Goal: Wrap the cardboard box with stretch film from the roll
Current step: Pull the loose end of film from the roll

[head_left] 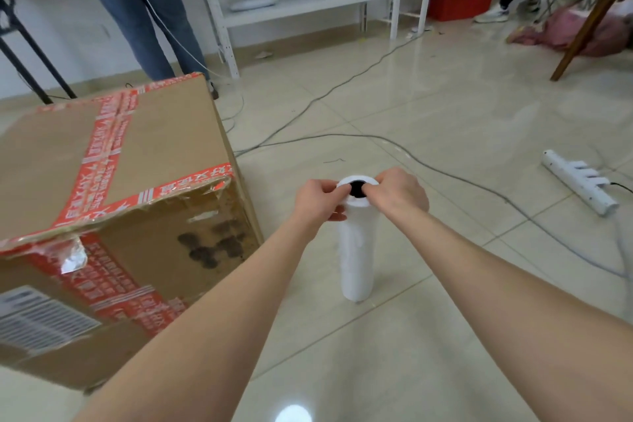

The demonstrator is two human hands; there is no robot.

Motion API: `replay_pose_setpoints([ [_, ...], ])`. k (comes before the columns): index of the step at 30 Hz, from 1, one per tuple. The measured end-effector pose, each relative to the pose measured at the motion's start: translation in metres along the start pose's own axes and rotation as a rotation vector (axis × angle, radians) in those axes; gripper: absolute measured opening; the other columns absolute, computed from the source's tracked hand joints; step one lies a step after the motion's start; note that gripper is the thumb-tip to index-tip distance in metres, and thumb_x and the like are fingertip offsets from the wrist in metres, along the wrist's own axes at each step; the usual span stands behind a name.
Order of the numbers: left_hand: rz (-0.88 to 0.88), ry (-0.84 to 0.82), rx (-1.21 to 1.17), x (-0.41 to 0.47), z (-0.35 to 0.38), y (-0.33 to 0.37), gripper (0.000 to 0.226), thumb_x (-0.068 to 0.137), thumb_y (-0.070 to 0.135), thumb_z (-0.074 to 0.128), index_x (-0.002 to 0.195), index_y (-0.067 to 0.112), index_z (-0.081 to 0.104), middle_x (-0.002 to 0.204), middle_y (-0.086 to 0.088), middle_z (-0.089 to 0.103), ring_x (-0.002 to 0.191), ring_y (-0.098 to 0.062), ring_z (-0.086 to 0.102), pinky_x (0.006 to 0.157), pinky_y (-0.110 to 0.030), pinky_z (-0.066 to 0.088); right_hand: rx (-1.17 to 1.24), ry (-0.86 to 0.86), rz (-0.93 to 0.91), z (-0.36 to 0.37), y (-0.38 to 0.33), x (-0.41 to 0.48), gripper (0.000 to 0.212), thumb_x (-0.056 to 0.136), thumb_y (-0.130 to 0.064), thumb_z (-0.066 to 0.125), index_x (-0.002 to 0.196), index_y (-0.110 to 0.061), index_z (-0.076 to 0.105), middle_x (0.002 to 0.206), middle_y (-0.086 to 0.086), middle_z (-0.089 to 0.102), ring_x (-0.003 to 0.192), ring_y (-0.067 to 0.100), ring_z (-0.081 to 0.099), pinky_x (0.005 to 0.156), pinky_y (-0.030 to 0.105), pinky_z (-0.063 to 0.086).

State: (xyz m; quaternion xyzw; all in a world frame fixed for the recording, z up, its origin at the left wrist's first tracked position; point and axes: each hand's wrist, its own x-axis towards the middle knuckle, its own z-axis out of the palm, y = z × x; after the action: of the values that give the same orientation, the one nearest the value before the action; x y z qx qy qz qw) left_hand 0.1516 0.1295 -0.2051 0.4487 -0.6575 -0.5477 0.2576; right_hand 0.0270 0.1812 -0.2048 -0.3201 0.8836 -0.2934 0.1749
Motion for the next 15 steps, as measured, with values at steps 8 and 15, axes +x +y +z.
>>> replay_pose_setpoints([
  [8,0.139,0.012,0.097,-0.002,0.008,-0.036,0.052,0.073,0.035,0.079,0.119,0.024,0.057,0.113,0.010,0.060,0.090,-0.012,0.059,0.074,-0.021,0.046,0.099,0.056,0.017,0.013,0.004,0.006,0.018,0.075,-0.036,0.064,0.084,-0.020,0.067,0.085,0.001,0.066,0.077,0.026,0.060,0.055,0.024,0.035],
  [15,0.251,-0.003,0.329,0.003,0.002,-0.029,0.044,0.072,0.032,0.079,0.113,0.028,0.064,0.095,0.007,0.059,0.064,-0.002,0.050,0.058,-0.012,0.036,0.067,0.106,0.023,0.003,0.002,-0.003,0.014,0.079,-0.029,0.061,0.093,-0.030,0.063,0.084,-0.003,0.060,0.080,0.024,0.058,0.063,0.026,0.039],
])
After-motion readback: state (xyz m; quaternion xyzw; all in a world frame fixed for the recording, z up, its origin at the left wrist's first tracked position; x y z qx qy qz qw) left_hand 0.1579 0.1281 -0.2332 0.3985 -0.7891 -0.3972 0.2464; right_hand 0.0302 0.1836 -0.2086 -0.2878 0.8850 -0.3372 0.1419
